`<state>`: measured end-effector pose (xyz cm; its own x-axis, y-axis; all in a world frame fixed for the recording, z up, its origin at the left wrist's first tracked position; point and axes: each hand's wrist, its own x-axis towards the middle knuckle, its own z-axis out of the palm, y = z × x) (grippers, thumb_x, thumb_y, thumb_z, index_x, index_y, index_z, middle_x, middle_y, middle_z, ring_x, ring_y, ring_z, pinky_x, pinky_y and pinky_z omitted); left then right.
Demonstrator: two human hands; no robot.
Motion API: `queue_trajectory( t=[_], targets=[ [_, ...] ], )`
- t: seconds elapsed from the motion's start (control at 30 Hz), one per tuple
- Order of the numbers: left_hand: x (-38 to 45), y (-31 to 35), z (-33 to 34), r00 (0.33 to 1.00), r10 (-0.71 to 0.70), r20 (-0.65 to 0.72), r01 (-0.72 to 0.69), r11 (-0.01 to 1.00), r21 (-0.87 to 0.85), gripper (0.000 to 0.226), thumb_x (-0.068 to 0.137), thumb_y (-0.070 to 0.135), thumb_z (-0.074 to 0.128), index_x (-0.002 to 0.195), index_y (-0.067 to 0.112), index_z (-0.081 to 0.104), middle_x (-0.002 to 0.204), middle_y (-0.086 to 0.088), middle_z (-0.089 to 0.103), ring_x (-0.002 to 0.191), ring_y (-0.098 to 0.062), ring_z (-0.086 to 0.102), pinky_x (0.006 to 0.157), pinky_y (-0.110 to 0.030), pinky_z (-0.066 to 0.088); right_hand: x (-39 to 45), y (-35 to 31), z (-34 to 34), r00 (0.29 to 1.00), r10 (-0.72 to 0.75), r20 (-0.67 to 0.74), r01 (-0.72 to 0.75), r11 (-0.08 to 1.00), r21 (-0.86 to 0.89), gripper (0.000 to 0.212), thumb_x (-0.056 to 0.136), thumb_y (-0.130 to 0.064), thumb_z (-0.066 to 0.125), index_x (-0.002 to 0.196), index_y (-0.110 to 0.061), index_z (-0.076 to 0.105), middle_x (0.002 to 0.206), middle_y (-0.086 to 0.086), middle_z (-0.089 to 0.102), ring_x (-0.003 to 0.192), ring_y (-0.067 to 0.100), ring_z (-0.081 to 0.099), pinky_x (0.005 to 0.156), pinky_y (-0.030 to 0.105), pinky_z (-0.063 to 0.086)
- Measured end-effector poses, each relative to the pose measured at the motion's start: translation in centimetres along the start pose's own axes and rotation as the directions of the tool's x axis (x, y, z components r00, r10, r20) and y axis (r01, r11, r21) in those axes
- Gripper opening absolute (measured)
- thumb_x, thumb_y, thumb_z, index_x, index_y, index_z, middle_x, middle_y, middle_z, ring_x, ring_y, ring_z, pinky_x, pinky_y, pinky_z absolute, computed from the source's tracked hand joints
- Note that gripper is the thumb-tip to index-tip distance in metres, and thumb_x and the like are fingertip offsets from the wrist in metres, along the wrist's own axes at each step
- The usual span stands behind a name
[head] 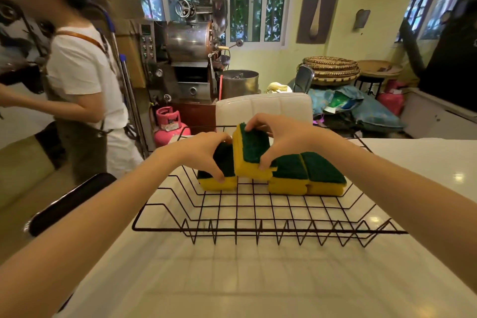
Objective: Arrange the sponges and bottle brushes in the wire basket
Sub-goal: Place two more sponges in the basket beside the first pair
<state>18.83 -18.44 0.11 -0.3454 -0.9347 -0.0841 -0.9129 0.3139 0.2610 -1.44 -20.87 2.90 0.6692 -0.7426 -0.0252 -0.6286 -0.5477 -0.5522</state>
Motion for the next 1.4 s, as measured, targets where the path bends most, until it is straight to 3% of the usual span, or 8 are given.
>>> queue_trajectory(
  t=[0.2, 0.33, 0.67, 0.93, 1.1, 1.27, 1.4],
  targets=[
    [0.3, -0.3, 0.2, 0.994, -0.059, 0.087, 0.054, 0.997, 0.054, 0.072, 0.063, 0.031, 0.077, 0.125, 0.02, 0.041, 0.119, -0.002, 0.05, 0.098, -0.015, 0.045, 0.083, -0.029, 0.044, 1.4, 0.7, 1.5, 0.999, 0.038, 0.016, -0.037, 0.997, -0.066, 0.077, 0.059, -0.017, 0.081, 0.124, -0.022, 0.039, 0.131, 0.003, 0.043, 0.119, 0.021, 0.043, 0.091, 0.03, 0.045],
    [0.4, -0.2, 0.4, 0.994, -0.059, 0.088, 0.055, 0.997, 0.047, 0.07, 0.066, 0.03, 0.075, 0.126, 0.02, 0.04, 0.12, -0.004, 0.051, 0.098, -0.016, 0.045, 0.083, -0.028, 0.042, 1.4, 1.0, 1.9, 0.999, 0.042, 0.011, -0.041, 0.997, -0.067, 0.077, 0.059, -0.018, 0.08, 0.123, -0.023, 0.039, 0.131, 0.003, 0.044, 0.119, 0.022, 0.043, 0.095, 0.034, 0.046],
    [0.3, -0.1, 0.7, 0.993, -0.068, 0.095, 0.067, 0.998, 0.019, 0.07, 0.068, 0.026, 0.073, 0.128, 0.021, 0.038, 0.121, -0.004, 0.05, 0.098, -0.014, 0.044, 0.078, -0.026, 0.04, 1.0, 1.1, 2.4, 0.998, 0.059, 0.016, -0.057, 0.991, -0.121, 0.076, 0.061, -0.02, 0.079, 0.125, -0.021, 0.039, 0.121, 0.002, 0.045, 0.106, 0.018, 0.045, 0.083, 0.029, 0.048],
    [0.3, 0.0, 0.7, 0.994, -0.034, 0.102, 0.031, 0.999, 0.024, 0.067, 0.067, 0.024, 0.072, 0.126, 0.023, 0.04, 0.117, -0.002, 0.052, 0.1, -0.017, 0.047, 0.082, -0.028, 0.044, 1.8, 1.5, 3.7, 0.991, 0.084, 0.102, -0.067, 0.985, -0.159, 0.074, 0.066, -0.024, 0.075, 0.129, -0.02, 0.038, 0.119, 0.001, 0.047, 0.102, 0.017, 0.045, 0.083, 0.028, 0.045],
    [0.2, 0.0, 0.6, 0.993, -0.03, 0.117, 0.024, 0.998, 0.053, 0.067, 0.068, 0.027, 0.074, 0.126, 0.024, 0.04, 0.119, -0.003, 0.052, 0.099, -0.016, 0.047, 0.084, -0.03, 0.045, 1.7, 1.7, 3.6, 0.989, 0.089, 0.118, -0.071, 0.986, -0.149, 0.074, 0.068, -0.027, 0.074, 0.131, -0.022, 0.036, 0.113, -0.003, 0.043, 0.101, 0.016, 0.044, 0.085, 0.029, 0.042],
    [-0.1, 0.3, 0.8, 0.989, -0.041, 0.141, 0.032, 0.997, 0.063, 0.064, 0.071, 0.027, 0.072, 0.126, 0.023, 0.04, 0.121, -0.004, 0.052, 0.098, -0.015, 0.046, 0.086, -0.03, 0.044, 1.8, 1.6, 4.0, 0.986, 0.106, 0.131, -0.082, 0.981, -0.178, 0.075, 0.068, -0.028, 0.075, 0.131, -0.022, 0.035, 0.125, 0.005, 0.047, 0.11, 0.02, 0.046, 0.092, 0.034, 0.045],
    [-0.1, 1.2, 0.8, 0.984, -0.065, 0.165, 0.043, 0.99, 0.134, 0.064, 0.073, 0.026, 0.07, 0.128, 0.019, 0.04, 0.123, -0.007, 0.051, 0.107, -0.021, 0.048, 0.09, -0.033, 0.042, 1.7, 1.0, 3.9, 0.989, 0.098, 0.112, -0.048, 0.923, -0.382, 0.078, 0.068, -0.038, 0.074, 0.134, -0.025, 0.035, 0.133, 0.009, 0.038, 0.124, 0.028, 0.028, 0.103, 0.044, 0.035]
  ],
)
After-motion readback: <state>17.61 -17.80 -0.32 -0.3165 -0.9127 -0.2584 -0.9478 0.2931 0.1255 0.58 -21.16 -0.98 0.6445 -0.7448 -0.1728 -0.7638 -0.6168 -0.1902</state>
